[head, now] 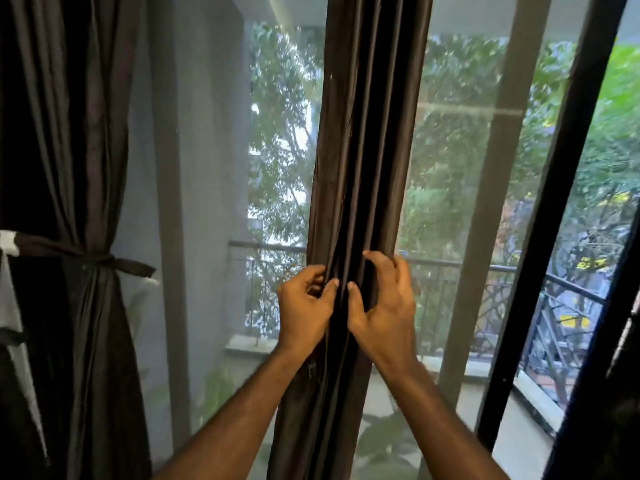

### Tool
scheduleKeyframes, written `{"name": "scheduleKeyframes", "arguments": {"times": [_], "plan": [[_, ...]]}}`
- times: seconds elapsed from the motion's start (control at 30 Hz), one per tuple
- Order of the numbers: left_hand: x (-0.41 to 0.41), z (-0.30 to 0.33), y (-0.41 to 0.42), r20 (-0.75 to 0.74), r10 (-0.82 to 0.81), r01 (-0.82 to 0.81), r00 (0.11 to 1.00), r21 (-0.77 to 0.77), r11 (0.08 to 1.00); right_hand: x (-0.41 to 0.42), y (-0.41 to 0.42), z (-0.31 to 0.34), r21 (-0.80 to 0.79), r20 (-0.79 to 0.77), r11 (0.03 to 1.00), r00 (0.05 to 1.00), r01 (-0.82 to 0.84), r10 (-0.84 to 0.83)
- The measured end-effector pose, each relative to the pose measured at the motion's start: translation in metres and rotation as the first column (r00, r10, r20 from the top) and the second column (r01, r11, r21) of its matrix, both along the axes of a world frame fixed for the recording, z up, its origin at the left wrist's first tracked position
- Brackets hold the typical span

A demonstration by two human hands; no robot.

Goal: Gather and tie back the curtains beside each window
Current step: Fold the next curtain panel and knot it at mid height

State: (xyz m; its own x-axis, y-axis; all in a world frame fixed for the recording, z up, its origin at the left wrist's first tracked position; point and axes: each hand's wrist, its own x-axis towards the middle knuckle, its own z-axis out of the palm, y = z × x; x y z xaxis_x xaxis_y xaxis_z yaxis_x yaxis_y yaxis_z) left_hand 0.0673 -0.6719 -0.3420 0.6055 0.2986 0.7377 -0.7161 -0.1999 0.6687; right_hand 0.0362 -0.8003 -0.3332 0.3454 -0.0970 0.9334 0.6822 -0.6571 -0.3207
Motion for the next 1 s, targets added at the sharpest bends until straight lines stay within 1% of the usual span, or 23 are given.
{"name": "scheduleKeyframes", "arguments": {"times": [0.1,0.17,0.27,0.33,0.4,0.47,0.57,0.67,0.73,0.77,0.8,0.9,0.97,1.0], "plan": [[-0.003,-0.018,0.009,-0.023,0.055,-0.056,0.998,-0.033,0.998,-0.005,0.003,-0.016,-0.047,0.004,0.963,0.964,0.266,-0.266],[-0.006,-0.030,0.011,-0.067,0.046,-0.049,0.997,-0.054,0.997,-0.007,0.007,-0.024,-0.086,0.075,0.910,0.913,0.406,-0.401],[-0.010,-0.050,0.010,-0.099,0.038,-0.039,0.994,-0.007,0.999,-0.010,0.014,-0.033,-0.143,0.167,0.848,0.857,0.511,-0.488],[-0.009,-0.061,0.019,-0.115,0.085,-0.093,0.990,-0.061,0.994,-0.011,0.013,-0.038,-0.153,0.173,0.829,0.841,0.538,-0.513],[-0.008,-0.068,0.028,-0.115,0.122,-0.132,0.986,-0.085,0.988,-0.013,0.014,-0.043,-0.157,0.154,0.840,0.853,0.519,-0.498],[-0.012,-0.073,0.027,-0.102,0.100,-0.106,0.990,-0.049,0.993,-0.015,0.022,-0.048,-0.156,0.100,0.864,0.878,0.479,-0.469],[-0.020,-0.076,0.018,-0.028,0.091,-0.090,0.995,0.023,0.996,-0.013,0.036,-0.056,-0.162,0.012,0.870,0.883,0.466,-0.470],[-0.026,-0.074,0.020,0.047,0.101,-0.103,0.994,0.059,0.993,-0.008,0.037,-0.065,-0.123,-0.013,0.923,0.929,0.366,-0.370],[-0.026,-0.072,0.024,0.059,0.124,-0.126,0.991,0.043,0.991,-0.009,0.034,-0.072,-0.036,-0.033,0.962,0.961,0.272,-0.274],[-0.025,-0.070,0.026,0.058,0.131,-0.133,0.990,0.030,0.991,-0.010,0.032,-0.074,0.029,-0.047,0.969,0.969,0.246,-0.244],[-0.026,-0.069,0.027,0.056,0.132,-0.133,0.990,0.012,0.991,-0.012,0.031,-0.076,0.057,-0.061,0.971,0.972,0.232,-0.229],[-0.032,-0.061,0.024,0.061,0.103,-0.102,0.993,-0.029,0.994,-0.017,0.036,-0.083,-0.043,-0.061,0.977,0.976,0.209,-0.211],[-0.035,-0.059,0.024,0.090,0.121,-0.120,0.989,-0.021,0.993,-0.018,0.038,-0.087,-0.022,-0.070,0.983,0.981,0.182,-0.183],[-0.034,-0.059,0.026,0.106,0.156,-0.156,0.982,-0.006,0.988,-0.019,0.038,-0.089,-0.018,-0.057,0.984,0.982,0.179,-0.179]]}}
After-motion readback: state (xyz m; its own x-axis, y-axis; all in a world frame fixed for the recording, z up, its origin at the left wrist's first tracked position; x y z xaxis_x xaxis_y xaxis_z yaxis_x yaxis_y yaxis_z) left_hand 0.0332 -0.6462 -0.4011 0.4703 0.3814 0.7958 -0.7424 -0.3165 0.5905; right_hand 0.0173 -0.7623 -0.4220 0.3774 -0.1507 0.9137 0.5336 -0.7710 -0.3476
